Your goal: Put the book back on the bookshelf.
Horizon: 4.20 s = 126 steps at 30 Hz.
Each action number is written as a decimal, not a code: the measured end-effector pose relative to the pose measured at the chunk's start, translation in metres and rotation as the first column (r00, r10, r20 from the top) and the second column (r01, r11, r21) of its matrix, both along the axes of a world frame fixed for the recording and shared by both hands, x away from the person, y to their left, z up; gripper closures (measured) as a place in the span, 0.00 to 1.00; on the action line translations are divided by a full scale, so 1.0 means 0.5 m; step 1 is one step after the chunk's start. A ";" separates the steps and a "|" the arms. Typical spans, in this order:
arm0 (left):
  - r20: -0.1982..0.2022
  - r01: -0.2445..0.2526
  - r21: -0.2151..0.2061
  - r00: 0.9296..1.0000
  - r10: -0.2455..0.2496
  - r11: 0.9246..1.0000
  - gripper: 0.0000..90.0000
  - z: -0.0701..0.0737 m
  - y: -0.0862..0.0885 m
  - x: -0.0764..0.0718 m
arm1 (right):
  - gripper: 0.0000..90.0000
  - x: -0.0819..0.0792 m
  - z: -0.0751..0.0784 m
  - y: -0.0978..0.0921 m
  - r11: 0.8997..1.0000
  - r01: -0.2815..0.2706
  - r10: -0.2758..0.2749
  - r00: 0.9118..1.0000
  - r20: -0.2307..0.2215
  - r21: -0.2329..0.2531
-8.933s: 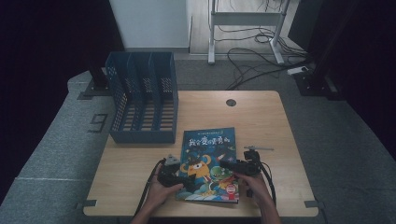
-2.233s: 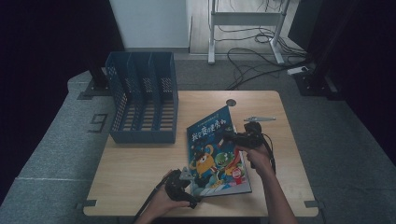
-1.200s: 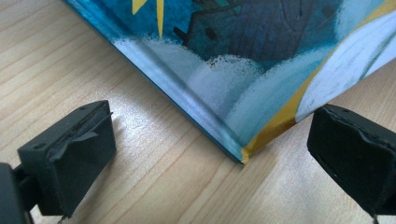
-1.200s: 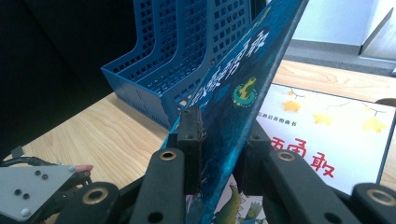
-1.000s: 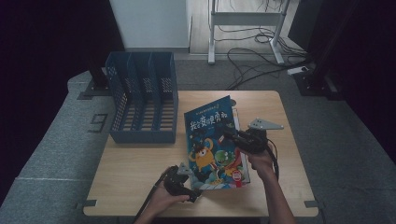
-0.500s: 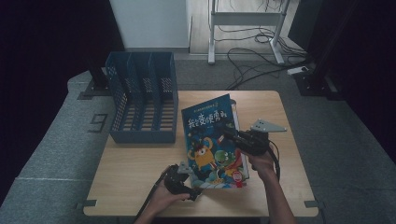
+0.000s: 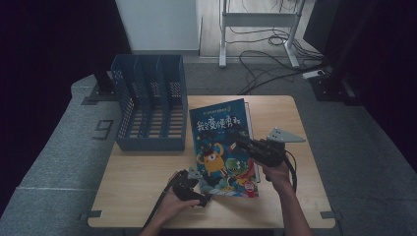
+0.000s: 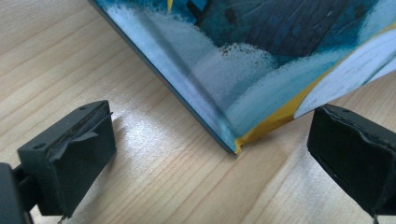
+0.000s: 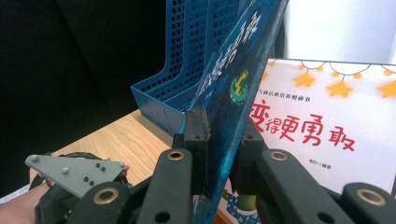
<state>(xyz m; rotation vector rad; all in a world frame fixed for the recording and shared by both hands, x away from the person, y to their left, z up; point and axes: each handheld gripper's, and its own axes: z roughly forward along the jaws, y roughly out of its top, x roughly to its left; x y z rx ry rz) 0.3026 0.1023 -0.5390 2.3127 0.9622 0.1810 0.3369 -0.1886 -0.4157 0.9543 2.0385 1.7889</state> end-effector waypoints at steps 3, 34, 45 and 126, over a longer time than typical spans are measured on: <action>0.006 -0.007 0.005 1.000 0.007 1.000 0.01 -0.001 0.001 0.003 | 0.88 -0.003 -0.003 -0.004 1.000 -0.002 0.002 1.000 0.002 0.011; 0.056 -0.091 0.062 0.995 0.087 0.994 0.02 -0.005 -0.012 0.030 | 0.93 -0.042 -0.016 -0.030 0.996 -0.080 0.078 0.996 0.034 0.044; 0.034 -0.115 -0.010 0.993 0.116 0.993 0.07 -0.002 0.002 0.026 | 0.93 -0.060 -0.019 -0.034 0.996 -0.086 0.084 0.995 0.045 0.033; 0.281 -0.006 -0.189 0.958 0.060 0.982 0.32 0.132 -0.013 0.018 | 0.73 -0.112 -0.104 -0.099 0.999 -0.013 0.017 0.997 0.078 -0.051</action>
